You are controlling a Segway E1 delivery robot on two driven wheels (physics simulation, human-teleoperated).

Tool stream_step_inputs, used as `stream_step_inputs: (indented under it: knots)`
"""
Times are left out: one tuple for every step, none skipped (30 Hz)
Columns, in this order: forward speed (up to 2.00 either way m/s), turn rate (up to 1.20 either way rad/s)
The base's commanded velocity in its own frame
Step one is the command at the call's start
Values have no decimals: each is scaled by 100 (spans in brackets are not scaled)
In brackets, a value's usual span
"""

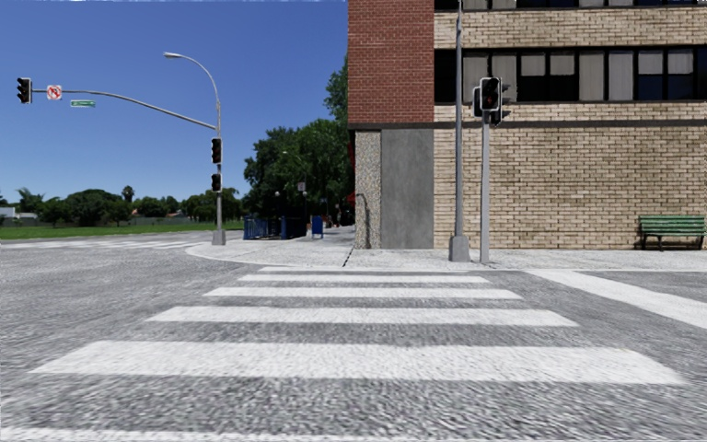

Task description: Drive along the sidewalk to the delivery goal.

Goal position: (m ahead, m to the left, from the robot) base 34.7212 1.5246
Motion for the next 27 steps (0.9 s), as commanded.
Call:
stream_step_inputs:
  knots:
    - [200, 13]
    - [200, 16]
    - [200, 19]
    - [200, 19]
    - [200, 22]
    - [200, 28]
    - [200, 32]
    - [200, 34]
    - [200, 34]
    - [200, 34]
    - [200, 34]
    - [200, 34]
    - [200, 34]
    - [200, 34]
    - [200, 34]
    - [200, 34]
    - [200, 33]
    - [200, 33]
    - [200, 33]
    - [200, 27]
    - [200, 0]
    - [200, 0]
    - [200, 0]
    - [200, 0]
    - [200, 0]
    - [200, 0]
    - [200, 0]
